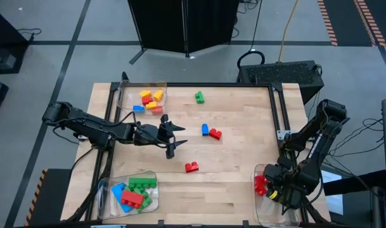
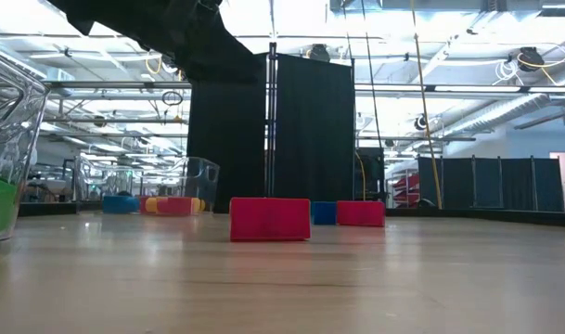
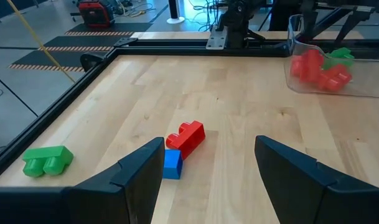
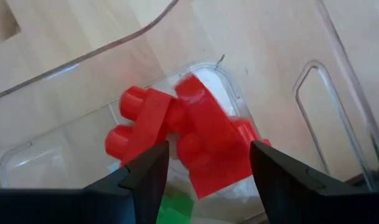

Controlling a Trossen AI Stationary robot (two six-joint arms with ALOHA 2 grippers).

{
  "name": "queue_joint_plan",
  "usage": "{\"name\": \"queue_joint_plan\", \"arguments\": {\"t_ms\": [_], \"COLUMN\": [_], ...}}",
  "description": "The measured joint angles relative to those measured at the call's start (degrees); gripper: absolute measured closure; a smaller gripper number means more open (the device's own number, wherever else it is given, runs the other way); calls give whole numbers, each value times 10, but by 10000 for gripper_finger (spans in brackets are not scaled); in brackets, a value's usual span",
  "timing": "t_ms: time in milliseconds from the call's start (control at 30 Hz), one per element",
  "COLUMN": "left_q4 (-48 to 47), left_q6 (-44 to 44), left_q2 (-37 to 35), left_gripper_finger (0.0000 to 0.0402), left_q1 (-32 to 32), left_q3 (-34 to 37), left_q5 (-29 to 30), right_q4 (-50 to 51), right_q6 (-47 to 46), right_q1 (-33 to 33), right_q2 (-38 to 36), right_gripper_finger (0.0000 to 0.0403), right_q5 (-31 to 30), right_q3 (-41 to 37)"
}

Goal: Sort blocks by size
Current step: Put the two-stud red game piece into the bottom right transparent bin

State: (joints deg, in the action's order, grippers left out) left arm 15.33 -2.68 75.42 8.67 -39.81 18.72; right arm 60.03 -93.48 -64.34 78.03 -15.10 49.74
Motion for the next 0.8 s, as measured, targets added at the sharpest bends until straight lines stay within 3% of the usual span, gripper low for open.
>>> {"name": "queue_joint_plan", "arguments": {"t_ms": [600, 800], "left_q4": [-18, -63], "left_q6": [4, -7], "left_q2": [0, 0], "left_gripper_finger": [151, 151], "left_q1": [0, 0], "left_q3": [0, 0], "left_q5": [0, 0], "right_q4": [-98, -211], "right_q6": [71, 197], "right_q1": [56, 80], "right_q2": [-83, -108], "right_gripper_finger": [185, 185], "right_q5": [-53, -92], "right_q3": [0, 0]}}
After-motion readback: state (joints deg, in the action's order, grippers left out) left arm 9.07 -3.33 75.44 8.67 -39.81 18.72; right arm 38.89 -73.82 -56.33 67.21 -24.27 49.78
